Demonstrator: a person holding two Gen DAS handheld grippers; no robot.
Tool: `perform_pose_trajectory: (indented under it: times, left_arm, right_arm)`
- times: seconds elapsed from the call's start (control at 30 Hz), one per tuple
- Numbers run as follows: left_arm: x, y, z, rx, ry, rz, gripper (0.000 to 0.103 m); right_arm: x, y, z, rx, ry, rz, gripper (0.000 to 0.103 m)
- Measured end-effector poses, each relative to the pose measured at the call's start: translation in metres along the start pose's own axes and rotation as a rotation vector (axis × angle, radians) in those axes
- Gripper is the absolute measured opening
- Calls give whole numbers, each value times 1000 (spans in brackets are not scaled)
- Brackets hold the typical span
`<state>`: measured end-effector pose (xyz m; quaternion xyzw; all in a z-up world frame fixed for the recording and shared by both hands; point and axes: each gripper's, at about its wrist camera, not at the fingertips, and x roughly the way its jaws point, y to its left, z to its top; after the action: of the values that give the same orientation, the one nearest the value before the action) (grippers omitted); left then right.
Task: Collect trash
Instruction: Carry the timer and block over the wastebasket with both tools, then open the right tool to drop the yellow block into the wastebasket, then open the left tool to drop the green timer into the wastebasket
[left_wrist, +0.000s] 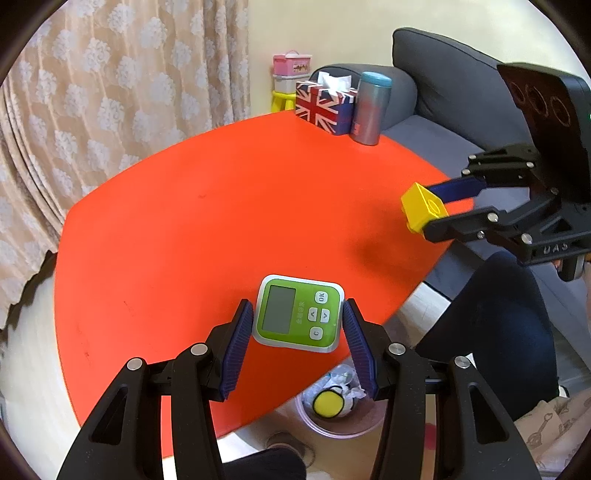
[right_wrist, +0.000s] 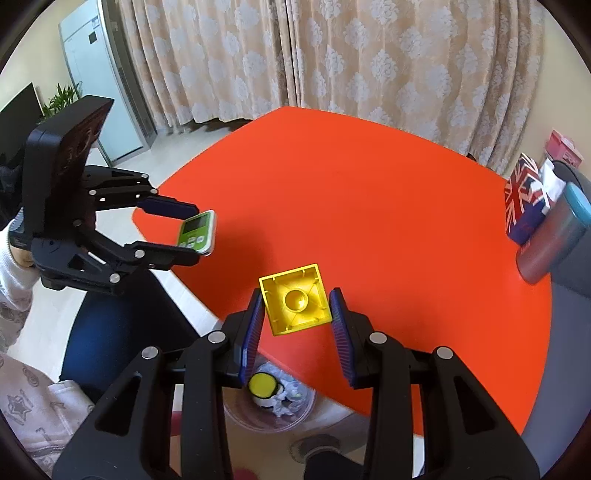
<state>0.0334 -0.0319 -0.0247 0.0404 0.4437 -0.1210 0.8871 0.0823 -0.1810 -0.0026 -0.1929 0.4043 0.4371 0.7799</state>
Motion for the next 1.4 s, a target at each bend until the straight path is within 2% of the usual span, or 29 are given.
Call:
perform_pose_trajectory:
  times: [0.37, 0.8, 0.83, 0.87, 0.93, 1.03, 1.17, 1.4]
  left_arm:
    - [-9, -27, -29, -10, 12, -43, 49]
    - [-15, -45, -50, -26, 36, -89, 49]
    - [-15, -44, -50, -27, 36, -89, 49]
    - [-16, -44, -50, -28, 35, -88, 49]
    - [-15, -44, -50, -29, 35, -87, 49]
    - [-13, -43, -51, -30, 40, -87, 49]
    - [-11, -44, -51, -30, 46, -92, 49]
    - [-8, -46, -51, -27, 53, -105, 49]
  right_arm:
    - [-16, 23, -49, 25, 28, 38, 36]
    - [8, 32, -81, 47, 108, 116, 37]
    - [9, 32, -81, 47, 111, 118, 40]
    - [9, 31, -82, 49, 110, 115, 55]
    - [8, 28, -81, 66, 94, 117, 70]
    - [6, 25, -82, 81, 83, 107, 84]
    - [4, 24, -82, 95, 77, 93, 91]
    - [2, 23, -82, 113, 71, 80, 94]
